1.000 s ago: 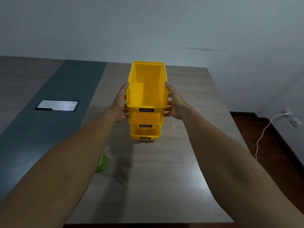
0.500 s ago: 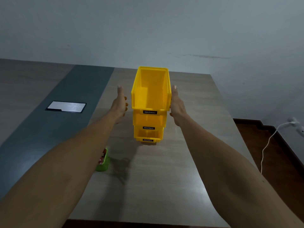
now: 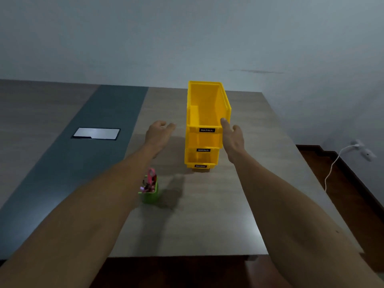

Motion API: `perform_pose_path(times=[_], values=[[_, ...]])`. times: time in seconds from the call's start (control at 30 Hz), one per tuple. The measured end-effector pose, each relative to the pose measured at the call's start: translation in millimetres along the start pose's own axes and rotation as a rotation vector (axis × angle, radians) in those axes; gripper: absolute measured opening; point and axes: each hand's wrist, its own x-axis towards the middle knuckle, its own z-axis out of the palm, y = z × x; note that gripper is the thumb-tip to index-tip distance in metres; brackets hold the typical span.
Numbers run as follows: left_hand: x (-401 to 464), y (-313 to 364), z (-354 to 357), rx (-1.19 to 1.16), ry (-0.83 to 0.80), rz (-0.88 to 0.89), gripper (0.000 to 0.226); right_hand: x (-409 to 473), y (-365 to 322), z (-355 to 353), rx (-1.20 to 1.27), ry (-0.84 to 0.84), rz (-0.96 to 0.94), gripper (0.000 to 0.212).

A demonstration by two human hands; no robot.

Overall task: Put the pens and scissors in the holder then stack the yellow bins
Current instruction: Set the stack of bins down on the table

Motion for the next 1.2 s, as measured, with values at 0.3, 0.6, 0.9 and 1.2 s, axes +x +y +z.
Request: perform_pose_path(times=[0.3,0.6,0.9,1.2], values=[[-37.4,-89.1,-72.3,0.031,0.067,-0.017,0.047,-72.0,68.0,94.1,-0.102,-0.069,0.040,0.028],[-60.2,-206.3,-70.3,0.025,-0.202,-0.255,0.080,-86.8,152.8,170.9,-0.227,-0.405,0.181,0.085],[-43.2,-227.9,-35.1,-0.286,-0.302,-0.167,0.049,-81.0,175.9,200.3,-0.152,-0.407,0.004,0.045],[32.0,-197.1,13.3,-0.263,-0.348,-0.160,0.047,0.1,173.3,198.1,-0.135,-0.286,0.063,0.033]])
